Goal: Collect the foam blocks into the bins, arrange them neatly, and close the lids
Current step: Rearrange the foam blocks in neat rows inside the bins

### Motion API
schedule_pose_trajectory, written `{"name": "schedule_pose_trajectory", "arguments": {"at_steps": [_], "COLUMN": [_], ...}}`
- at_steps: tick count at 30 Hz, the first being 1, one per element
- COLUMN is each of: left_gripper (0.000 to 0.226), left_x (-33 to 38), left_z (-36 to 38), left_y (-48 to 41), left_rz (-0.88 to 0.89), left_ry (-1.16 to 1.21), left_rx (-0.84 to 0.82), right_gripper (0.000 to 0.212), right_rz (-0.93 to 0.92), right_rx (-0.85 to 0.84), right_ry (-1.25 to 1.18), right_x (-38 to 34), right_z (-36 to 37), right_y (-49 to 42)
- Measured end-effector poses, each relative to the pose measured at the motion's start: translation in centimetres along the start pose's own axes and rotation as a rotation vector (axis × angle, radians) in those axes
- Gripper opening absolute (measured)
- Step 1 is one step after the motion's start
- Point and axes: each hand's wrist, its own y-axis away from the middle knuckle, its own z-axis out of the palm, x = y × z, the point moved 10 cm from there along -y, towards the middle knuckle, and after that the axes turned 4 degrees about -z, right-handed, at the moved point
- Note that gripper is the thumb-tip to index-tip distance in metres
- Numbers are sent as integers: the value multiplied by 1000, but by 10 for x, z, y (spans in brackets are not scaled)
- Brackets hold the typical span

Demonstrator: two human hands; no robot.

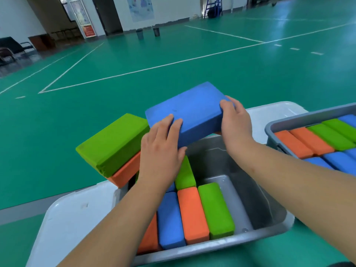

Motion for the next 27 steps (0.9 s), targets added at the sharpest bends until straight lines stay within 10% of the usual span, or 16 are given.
{"name": "schedule_pose_trajectory", "arguments": {"at_steps": [6,11,15,27], "left_gripper": [97,121,131,124], "left_x": [6,14,13,13], "left_z": [109,164,173,171], "left_y": [52,107,117,123], "left_rz": [-214,-230,-198,-182], "left_ry": [26,37,-32,-45], "left_rx": [-535,-971,-1033,-1066], "right_gripper": [50,10,53,59], "right_rz": [-173,-225,-259,-287], "right_rx": [-6,-73,-108,-677], "right_ry": [389,506,565,1074], "right_x": [-15,-4,6,110], "right_z": [-42,-44,-37,44], "right_y": [-10,-12,-10,40]}}
